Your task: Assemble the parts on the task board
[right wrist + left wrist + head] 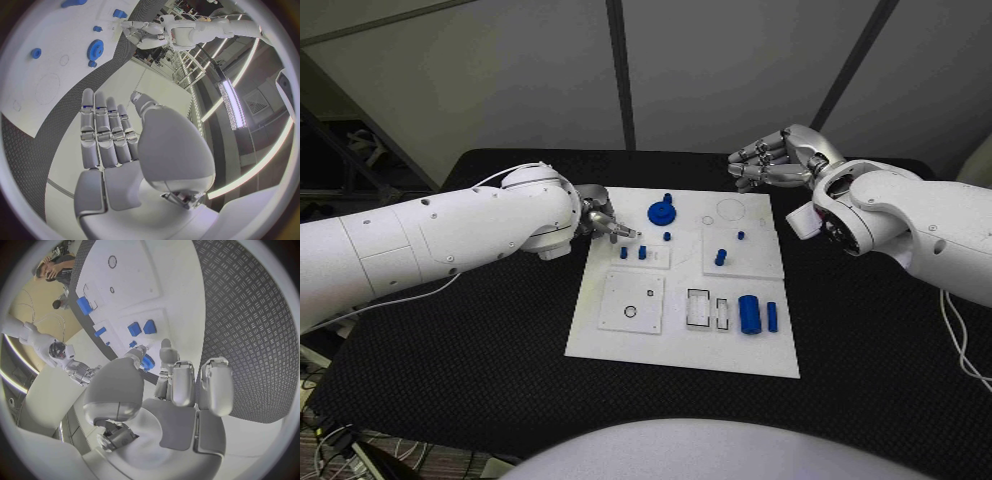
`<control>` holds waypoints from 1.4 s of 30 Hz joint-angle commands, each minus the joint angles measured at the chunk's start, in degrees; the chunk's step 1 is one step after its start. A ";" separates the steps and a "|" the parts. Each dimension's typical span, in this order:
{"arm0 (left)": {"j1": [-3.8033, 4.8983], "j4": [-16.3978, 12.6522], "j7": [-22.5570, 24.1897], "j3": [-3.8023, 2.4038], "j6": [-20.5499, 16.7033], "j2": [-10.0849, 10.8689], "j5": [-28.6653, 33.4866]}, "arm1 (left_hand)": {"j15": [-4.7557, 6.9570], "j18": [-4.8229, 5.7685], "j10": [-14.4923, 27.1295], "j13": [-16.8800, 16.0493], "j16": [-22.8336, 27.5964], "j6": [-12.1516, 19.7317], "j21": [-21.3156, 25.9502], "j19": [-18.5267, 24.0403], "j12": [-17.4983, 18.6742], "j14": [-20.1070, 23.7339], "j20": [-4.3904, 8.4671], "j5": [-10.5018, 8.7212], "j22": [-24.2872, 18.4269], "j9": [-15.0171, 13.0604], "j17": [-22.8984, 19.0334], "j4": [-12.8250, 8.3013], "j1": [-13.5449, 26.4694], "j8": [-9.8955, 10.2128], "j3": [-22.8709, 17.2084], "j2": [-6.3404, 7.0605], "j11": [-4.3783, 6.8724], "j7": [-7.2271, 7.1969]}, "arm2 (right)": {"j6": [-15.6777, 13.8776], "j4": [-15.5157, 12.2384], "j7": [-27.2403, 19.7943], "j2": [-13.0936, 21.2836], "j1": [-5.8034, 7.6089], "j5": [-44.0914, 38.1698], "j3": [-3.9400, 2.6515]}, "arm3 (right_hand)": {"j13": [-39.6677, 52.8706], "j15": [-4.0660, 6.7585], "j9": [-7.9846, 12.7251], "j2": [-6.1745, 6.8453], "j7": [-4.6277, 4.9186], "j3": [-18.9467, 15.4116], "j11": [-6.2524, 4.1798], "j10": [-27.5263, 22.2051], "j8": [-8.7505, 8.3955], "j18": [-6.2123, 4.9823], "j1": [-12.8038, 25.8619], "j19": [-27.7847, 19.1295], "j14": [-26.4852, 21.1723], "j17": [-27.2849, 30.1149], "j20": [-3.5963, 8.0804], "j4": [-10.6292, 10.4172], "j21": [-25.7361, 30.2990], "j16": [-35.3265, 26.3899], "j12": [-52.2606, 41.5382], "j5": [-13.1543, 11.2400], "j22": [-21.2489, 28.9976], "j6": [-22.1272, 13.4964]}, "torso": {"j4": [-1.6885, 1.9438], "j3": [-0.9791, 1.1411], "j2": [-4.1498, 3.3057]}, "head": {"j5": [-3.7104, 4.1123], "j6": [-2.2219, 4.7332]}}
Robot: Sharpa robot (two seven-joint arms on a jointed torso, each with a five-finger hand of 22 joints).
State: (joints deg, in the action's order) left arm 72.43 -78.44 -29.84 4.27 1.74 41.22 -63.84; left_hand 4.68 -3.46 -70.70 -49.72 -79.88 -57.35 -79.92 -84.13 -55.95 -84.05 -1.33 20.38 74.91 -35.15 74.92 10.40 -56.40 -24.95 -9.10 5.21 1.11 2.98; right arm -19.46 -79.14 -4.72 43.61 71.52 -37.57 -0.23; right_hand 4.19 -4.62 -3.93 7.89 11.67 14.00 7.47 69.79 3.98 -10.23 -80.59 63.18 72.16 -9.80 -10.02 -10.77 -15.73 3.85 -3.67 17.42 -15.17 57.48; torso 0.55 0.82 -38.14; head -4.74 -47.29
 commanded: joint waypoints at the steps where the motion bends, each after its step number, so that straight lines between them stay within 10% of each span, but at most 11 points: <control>1: 0.07 -0.20 3.16 -0.43 -7.96 0.35 4.07 | -0.82 0.45 3.07 4.21 0.74 2.17 2.57 -0.15 3.93 -3.31 -0.77 0.00 6.29 0.56 6.72 0.31 -1.22 1.19 1.19 0.49 -0.83 0.93 | 0.17 0.01 -0.40 0.07 0.10 0.17 -0.02 | -0.05 0.12 0.04 -0.09 -0.14 -0.38 0.02 -0.29 -0.05 -0.19 0.25 0.42 -0.29 0.08 -0.18 -0.10 0.31 -0.20 -0.12 0.31 0.05 -0.43 | 0.02 0.03 0.02 | 0.15 0.10; 4: 0.07 -0.28 6.57 -0.80 -10.60 0.55 5.77 | -2.05 -1.62 8.30 8.42 5.24 5.26 12.89 4.96 8.34 -1.57 -1.80 -0.01 -0.60 1.62 3.40 0.83 -2.73 2.85 2.79 1.11 -2.29 2.49 | 0.14 0.04 -0.41 0.10 0.10 0.17 -0.02 | -0.05 0.12 0.04 -0.09 -0.14 -0.38 0.02 -0.29 -0.05 -0.19 0.25 0.42 -0.29 0.08 -0.18 -0.10 0.31 -0.20 -0.12 0.31 0.05 -0.43 | 0.00 0.03 0.01 | 0.23 0.24; 8: 0.08 -0.11 14.11 -1.01 -13.60 0.10 7.90 | -5.15 -6.37 18.34 12.01 32.90 10.14 44.34 22.85 13.88 14.15 -4.47 -0.04 -21.10 4.43 -16.88 -0.52 -10.29 5.44 3.35 1.10 -5.43 5.23 | 0.11 0.10 -0.44 0.08 0.10 0.17 -0.02 | -0.05 0.12 0.04 -0.09 -0.14 -0.38 0.02 -0.29 -0.05 -0.19 0.25 0.42 -0.29 0.08 -0.18 -0.10 0.31 -0.20 -0.12 0.31 0.05 -0.43 | -0.03 0.08 -0.05 | 0.40 0.52; 13: -0.05 0.36 24.91 -1.00 -16.10 -1.92 3.69 | -6.27 -7.06 21.33 18.66 39.32 10.38 51.04 24.57 20.00 20.12 -6.14 0.11 -26.32 8.52 -23.86 -3.57 -20.50 7.23 1.07 1.16 -6.22 5.65 | 0.18 0.21 -0.51 -0.07 0.09 0.17 -0.02 | -0.06 0.11 0.04 -0.11 -0.14 -0.39 0.03 -0.33 -0.05 -0.19 0.24 0.43 -0.32 0.11 -0.19 -0.09 0.38 -0.21 -0.11 0.33 0.10 -0.46 | -0.16 0.10 -0.11 | 0.95 1.13; 15: -0.29 0.56 27.74 -0.93 -16.86 -2.66 0.43 | -6.13 -7.17 20.28 20.89 38.88 9.34 51.99 23.45 21.21 19.60 -6.06 -2.60 -27.43 10.31 -25.10 -3.32 -21.39 7.89 1.53 2.01 -5.81 5.15 | 0.25 0.25 -0.55 -0.15 0.09 0.26 -0.02 | -0.06 0.11 0.04 -0.13 -0.14 -0.38 0.03 -0.35 -0.05 -0.19 0.21 0.44 -0.33 0.12 -0.19 -0.08 0.41 -0.21 -0.11 0.34 0.13 -0.46 | -0.21 0.08 -0.13 | 1.14 1.31; 17: -0.61 0.84 29.57 -0.86 -17.55 -3.31 -2.47 | -5.71 -7.09 19.42 22.43 37.63 8.47 52.06 21.98 21.99 18.35 -5.85 -7.98 -27.85 11.65 -25.58 -3.13 -22.27 8.48 1.66 2.00 -5.66 4.67 | 0.29 0.29 -0.57 -0.22 0.08 0.33 -0.02 | -0.07 0.11 0.03 -0.20 -0.15 -0.35 0.02 -0.37 -0.03 -0.20 0.14 0.46 -0.35 0.14 -0.19 -0.04 0.47 -0.21 -0.12 0.37 0.18 -0.45 | -0.16 0.09 -0.11 | 1.35 1.46; 20: -1.21 1.59 31.29 -0.63 -18.12 -4.37 -7.06 | -5.60 -6.96 18.67 25.44 35.77 7.02 52.23 20.36 23.98 17.70 -5.62 -9.97 -28.27 14.02 -26.46 -2.90 -23.72 9.62 1.53 2.05 -5.72 4.29 | 0.36 0.37 -0.60 -0.37 0.07 0.39 -0.02 | -0.07 0.11 0.03 -0.21 -0.16 -0.34 0.02 -0.38 -0.03 -0.20 0.11 0.47 -0.35 0.15 -0.19 -0.02 0.48 -0.21 -0.12 0.38 0.19 -0.45 | -0.08 0.08 -0.09 | 1.69 1.62; 25: -1.85 2.69 31.90 0.26 -17.76 -5.50 -13.07 | -5.14 -6.69 17.34 29.17 25.34 5.10 48.97 16.90 26.75 12.22 -5.14 -10.39 -26.09 16.57 -20.93 -3.24 -26.02 10.84 0.38 1.95 -5.49 3.71 | 0.41 0.37 -0.59 -0.43 0.06 0.43 -0.01 | -0.07 0.12 0.03 -0.23 -0.16 -0.33 0.02 -0.39 -0.02 -0.20 0.07 0.48 -0.36 0.16 -0.19 0.00 0.51 -0.20 -0.12 0.40 0.22 -0.44 | -0.05 0.04 -0.12 | 1.93 1.72; 32: -2.45 4.14 30.57 0.75 -15.80 -6.44 -16.67 | -4.49 -2.94 15.01 33.46 8.06 3.61 23.45 6.14 29.71 3.66 -4.27 -10.59 -7.61 19.87 -8.63 -2.65 -26.28 12.80 -0.68 3.04 -5.09 3.53 | 0.45 0.40 -0.57 -0.51 0.05 0.45 -0.01 | -0.07 0.12 0.03 -0.23 -0.16 -0.33 0.02 -0.39 -0.02 -0.20 0.07 0.48 -0.36 0.16 -0.19 0.00 0.51 -0.20 -0.12 0.40 0.22 -0.44 | -0.02 0.03 -0.05 | 2.07 1.68; 42: -2.79 5.92 28.53 0.87 -13.50 -7.98 -19.31 | -4.40 -1.20 15.06 36.06 2.07 2.80 12.51 2.03 32.19 0.09 -4.05 -10.72 0.39 21.70 -4.00 -2.42 -26.18 13.79 -0.91 3.41 -5.17 3.45 | 0.47 0.42 -0.56 -0.65 0.03 0.45 -0.01 | -0.08 0.13 0.02 -0.29 -0.17 -0.29 0.00 -0.42 0.01 -0.22 -0.08 0.54 -0.37 0.20 -0.18 0.10 0.62 -0.19 -0.13 0.51 0.31 -0.45 | -0.04 0.09 -0.04 | 2.09 1.67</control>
State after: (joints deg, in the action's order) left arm 69.62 -72.76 -0.61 5.15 -13.39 33.43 -80.28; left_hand 0.23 -3.49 -55.64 -13.75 -77.67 -54.11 -67.12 -81.61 -24.03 -83.50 -5.35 9.94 74.91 -13.52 70.76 7.98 -82.58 -11.36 -9.58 8.22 -3.99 6.34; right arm -19.38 -78.68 -4.78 43.01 71.45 -37.37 -0.22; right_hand 4.16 -4.62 -3.93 7.90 11.48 14.01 7.47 69.80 3.98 -10.24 -80.60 63.38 72.16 -9.67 -10.22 -10.76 -15.48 3.85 -3.67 17.69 -14.94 57.30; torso 0.51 0.88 -38.19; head -2.70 -45.57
